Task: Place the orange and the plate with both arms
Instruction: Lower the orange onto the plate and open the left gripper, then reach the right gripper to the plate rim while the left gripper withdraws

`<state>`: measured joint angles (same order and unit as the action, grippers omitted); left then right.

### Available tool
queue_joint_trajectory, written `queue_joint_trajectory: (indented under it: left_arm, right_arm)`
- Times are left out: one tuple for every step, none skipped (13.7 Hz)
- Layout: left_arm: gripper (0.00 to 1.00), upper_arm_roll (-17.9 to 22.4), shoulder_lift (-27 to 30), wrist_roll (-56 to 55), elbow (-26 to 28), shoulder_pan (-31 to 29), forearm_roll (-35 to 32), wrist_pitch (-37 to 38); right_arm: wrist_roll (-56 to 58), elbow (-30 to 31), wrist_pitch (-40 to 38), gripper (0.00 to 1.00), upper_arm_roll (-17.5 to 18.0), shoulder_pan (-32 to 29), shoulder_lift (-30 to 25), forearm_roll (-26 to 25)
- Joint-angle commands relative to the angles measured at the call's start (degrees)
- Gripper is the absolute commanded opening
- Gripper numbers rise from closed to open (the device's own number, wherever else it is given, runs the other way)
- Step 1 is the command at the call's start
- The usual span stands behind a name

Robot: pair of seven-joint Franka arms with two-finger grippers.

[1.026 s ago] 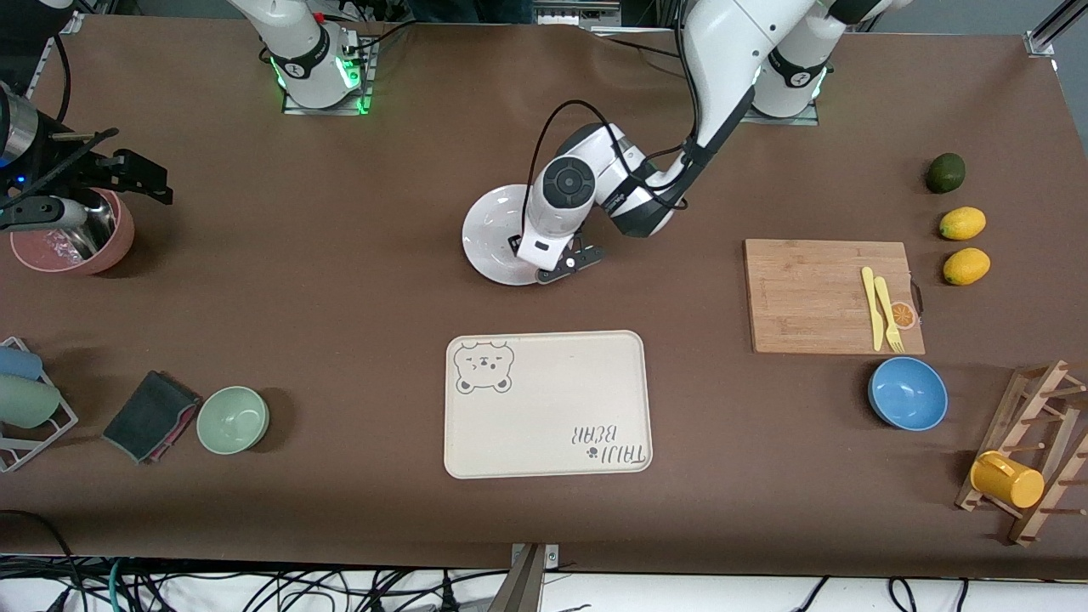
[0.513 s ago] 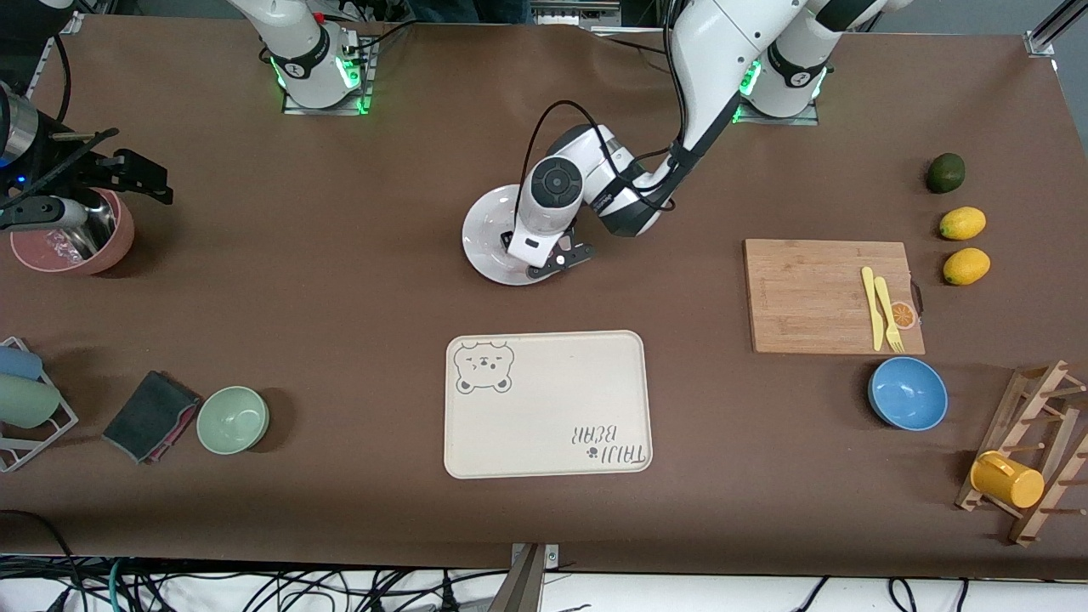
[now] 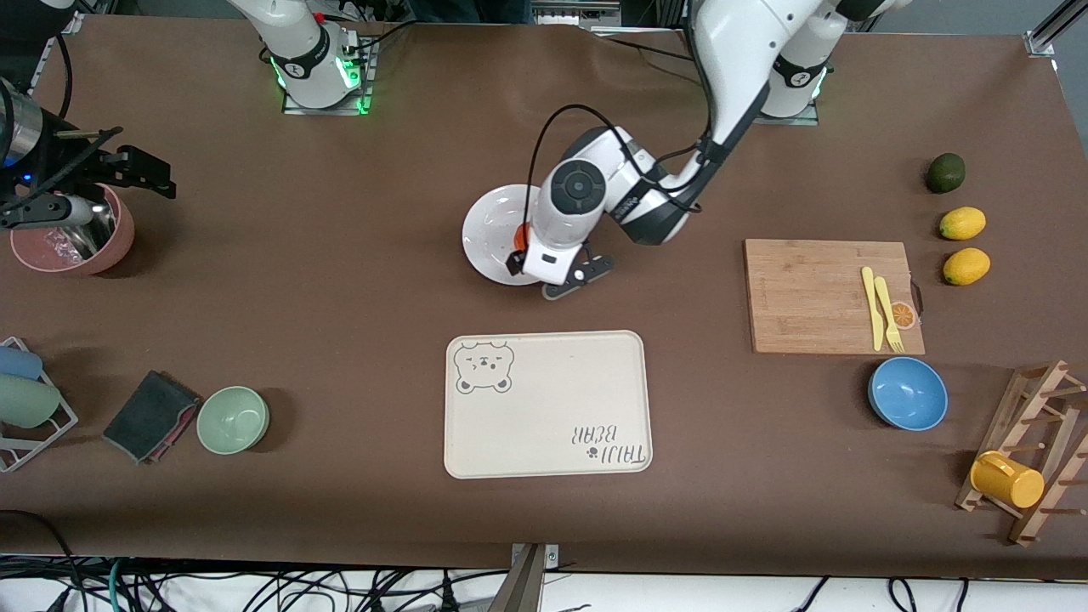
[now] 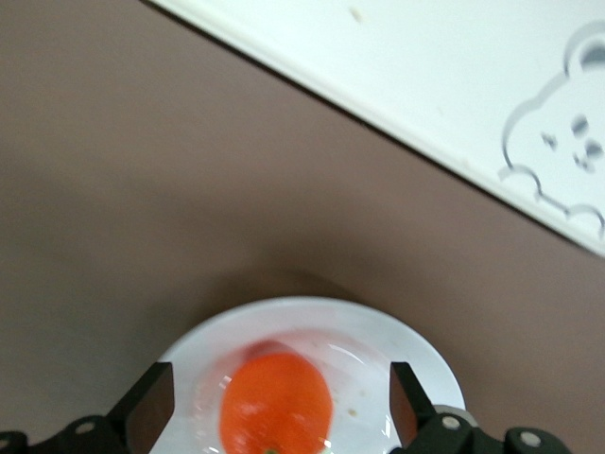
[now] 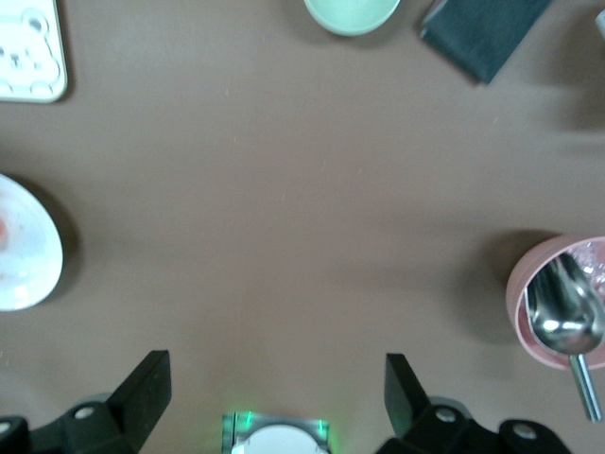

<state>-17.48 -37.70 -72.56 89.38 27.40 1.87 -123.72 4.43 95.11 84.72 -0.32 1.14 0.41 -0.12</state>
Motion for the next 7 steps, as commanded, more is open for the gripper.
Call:
queue_joint_trajectory:
  left_arm:
    - [1.00, -0.80, 2.10, 4.06, 0.36, -5.76, -3.45, 5.93]
    - [1.00, -0.45, 2.19, 6.26, 0.27, -6.91, -3.46, 6.47]
    - [1.00, -0.45, 2.19, 8.55, -0.25, -9.01, -3.46, 6.82]
    - [1.00, -0.45, 2.19, 10.14, -0.52, -10.86, -3.63, 8.04]
    - [1.00, -0.45, 2.19, 11.63, -1.31, -13.23, -4.76, 9.71]
    - [1.00, -0.71, 2.19, 14.61, -1.84, -15.69, -5.99, 11.64]
    - [1.00, -0.63, 2.19, 18.29, -2.45, -17.54, -6.27, 13.31]
  right_arm:
    - [0.49, -1.15, -3.76, 1.00, 0.14, 1.49, 2.31, 0.47]
    - [0.23, -1.06, -7.42, 1.00, 0.14, 1.59, 2.93, 0.73]
    - [0.22, -1.06, -9.81, 1.00, 0.14, 1.59, 3.20, 1.87]
    - [0.14, -0.71, -10.44, 1.00, 0.14, 1.59, 4.24, 3.88]
    - [0.14, -0.19, -10.45, 1.00, 0.14, 1.59, 5.99, 5.90]
    - [0.14, 0.51, -9.32, 1.00, 0.14, 1.59, 8.10, 9.49]
    - [0.14, 1.04, -7.13, 1.00, 0.06, 1.50, 10.99, 13.88]
